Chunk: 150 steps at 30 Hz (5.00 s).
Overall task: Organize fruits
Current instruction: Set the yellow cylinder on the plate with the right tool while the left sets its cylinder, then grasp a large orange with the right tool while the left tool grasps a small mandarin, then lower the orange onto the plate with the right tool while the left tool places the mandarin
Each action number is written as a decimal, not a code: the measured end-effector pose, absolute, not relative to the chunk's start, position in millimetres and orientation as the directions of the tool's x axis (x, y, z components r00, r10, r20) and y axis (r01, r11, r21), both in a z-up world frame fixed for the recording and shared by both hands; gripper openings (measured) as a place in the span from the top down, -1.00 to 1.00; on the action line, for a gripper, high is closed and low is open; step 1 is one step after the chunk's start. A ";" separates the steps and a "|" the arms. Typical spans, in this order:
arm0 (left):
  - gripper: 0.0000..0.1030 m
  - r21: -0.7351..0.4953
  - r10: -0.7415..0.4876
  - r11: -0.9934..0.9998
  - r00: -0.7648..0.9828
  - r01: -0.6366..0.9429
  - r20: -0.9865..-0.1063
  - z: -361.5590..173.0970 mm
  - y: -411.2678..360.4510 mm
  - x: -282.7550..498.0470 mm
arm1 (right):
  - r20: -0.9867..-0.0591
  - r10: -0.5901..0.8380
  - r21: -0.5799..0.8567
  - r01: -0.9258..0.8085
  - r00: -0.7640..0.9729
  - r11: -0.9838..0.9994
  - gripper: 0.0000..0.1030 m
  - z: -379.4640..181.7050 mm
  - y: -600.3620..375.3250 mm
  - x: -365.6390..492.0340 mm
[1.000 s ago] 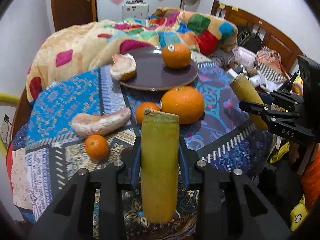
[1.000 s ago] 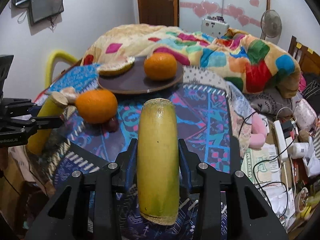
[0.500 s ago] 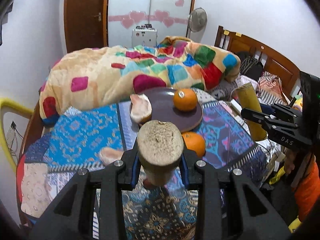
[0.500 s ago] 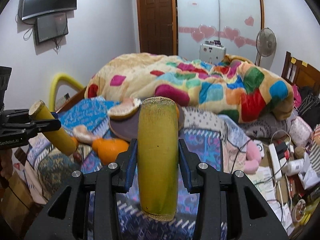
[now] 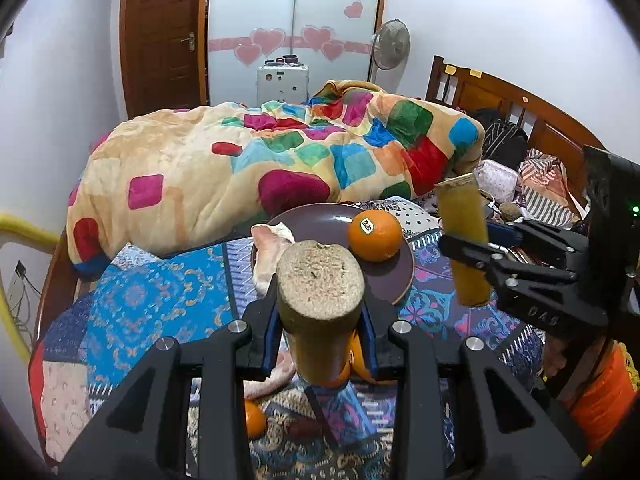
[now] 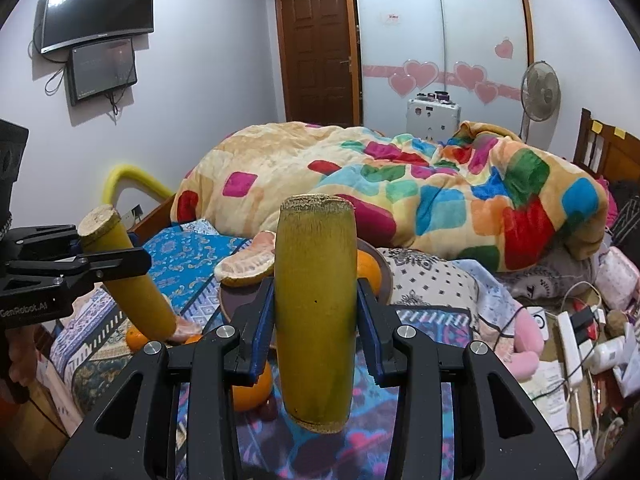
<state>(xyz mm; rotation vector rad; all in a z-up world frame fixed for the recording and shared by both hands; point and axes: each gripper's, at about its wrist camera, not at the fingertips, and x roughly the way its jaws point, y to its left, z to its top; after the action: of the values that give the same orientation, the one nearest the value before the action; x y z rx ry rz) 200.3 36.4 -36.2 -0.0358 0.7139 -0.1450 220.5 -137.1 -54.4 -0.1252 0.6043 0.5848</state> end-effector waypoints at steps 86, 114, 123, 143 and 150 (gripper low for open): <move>0.19 -0.094 -0.074 0.996 0.631 0.002 -0.772 -131.6 94.0 152.6 | -0.688 0.484 0.045 -0.633 0.541 0.773 -0.27 -120.6 -96.4 184.7; 0.36 -0.111 -0.104 0.993 0.691 0.034 -0.715 -111.9 89.2 143.3 | -0.668 0.524 0.098 -0.636 0.529 0.766 -0.15 -114.4 -94.2 188.9; 0.36 -0.112 -0.110 0.993 0.733 0.047 -0.671 -87.8 89.3 156.3 | -0.626 0.521 0.071 -0.624 0.580 0.779 -0.15 -93.4 -88.1 200.5; 0.36 -0.117 -0.121 0.992 0.719 0.056 -0.684 -103.8 92.8 192.4 | -0.686 0.463 0.004 -0.634 0.561 0.773 -0.16 -113.3 -56.2 242.7; 0.36 -0.121 -0.130 0.991 0.718 0.064 -0.684 -100.9 87.9 196.9 | -0.719 0.448 0.007 -0.639 0.531 0.769 -0.19 -116.2 -55.1 243.9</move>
<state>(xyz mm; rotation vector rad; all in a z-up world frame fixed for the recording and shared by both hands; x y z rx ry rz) 196.9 87.9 -100.9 -0.0904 0.7628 -0.1077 243.9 -55.1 -116.2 -0.2717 0.7723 0.6580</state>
